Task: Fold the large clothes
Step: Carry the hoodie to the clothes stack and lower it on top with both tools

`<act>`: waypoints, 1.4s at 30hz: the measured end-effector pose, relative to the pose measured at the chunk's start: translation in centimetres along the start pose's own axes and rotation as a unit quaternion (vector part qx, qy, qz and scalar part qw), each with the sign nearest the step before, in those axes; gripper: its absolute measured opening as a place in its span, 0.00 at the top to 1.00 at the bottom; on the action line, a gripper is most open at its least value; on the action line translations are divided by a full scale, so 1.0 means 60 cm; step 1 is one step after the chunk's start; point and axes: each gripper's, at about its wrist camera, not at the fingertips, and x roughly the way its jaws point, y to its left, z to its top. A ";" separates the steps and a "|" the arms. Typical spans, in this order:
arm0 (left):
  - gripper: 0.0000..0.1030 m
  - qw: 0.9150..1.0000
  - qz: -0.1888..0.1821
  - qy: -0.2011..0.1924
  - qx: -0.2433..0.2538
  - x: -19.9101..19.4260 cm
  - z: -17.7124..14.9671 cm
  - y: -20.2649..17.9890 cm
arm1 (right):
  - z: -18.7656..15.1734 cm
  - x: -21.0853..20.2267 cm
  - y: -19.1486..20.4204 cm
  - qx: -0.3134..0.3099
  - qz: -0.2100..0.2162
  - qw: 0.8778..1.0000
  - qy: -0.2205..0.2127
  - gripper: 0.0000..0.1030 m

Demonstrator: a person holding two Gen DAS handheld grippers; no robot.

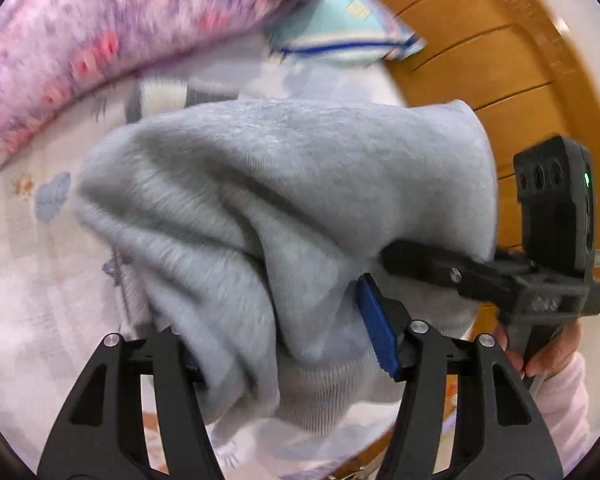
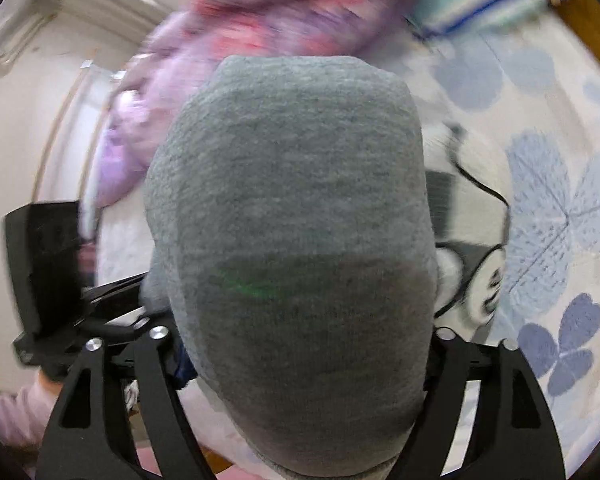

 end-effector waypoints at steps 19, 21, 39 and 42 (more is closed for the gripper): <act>0.31 0.986 0.131 -0.084 0.053 -0.099 -0.023 -0.008 | -0.076 -0.088 0.049 -0.114 -0.309 0.919 -0.217 0.45; 0.51 0.988 0.106 -0.087 0.077 -0.070 0.011 -0.042 | -0.069 -0.098 0.053 -0.117 -0.248 0.938 -0.214 0.63; 0.55 0.991 0.117 -0.015 0.066 0.104 -0.061 0.019 | -0.040 0.028 -0.004 -0.017 -0.278 0.954 -0.108 0.68; 0.55 0.990 0.125 -0.004 0.068 0.062 -0.079 0.010 | -0.046 -0.004 0.011 0.012 -0.251 0.962 -0.104 0.68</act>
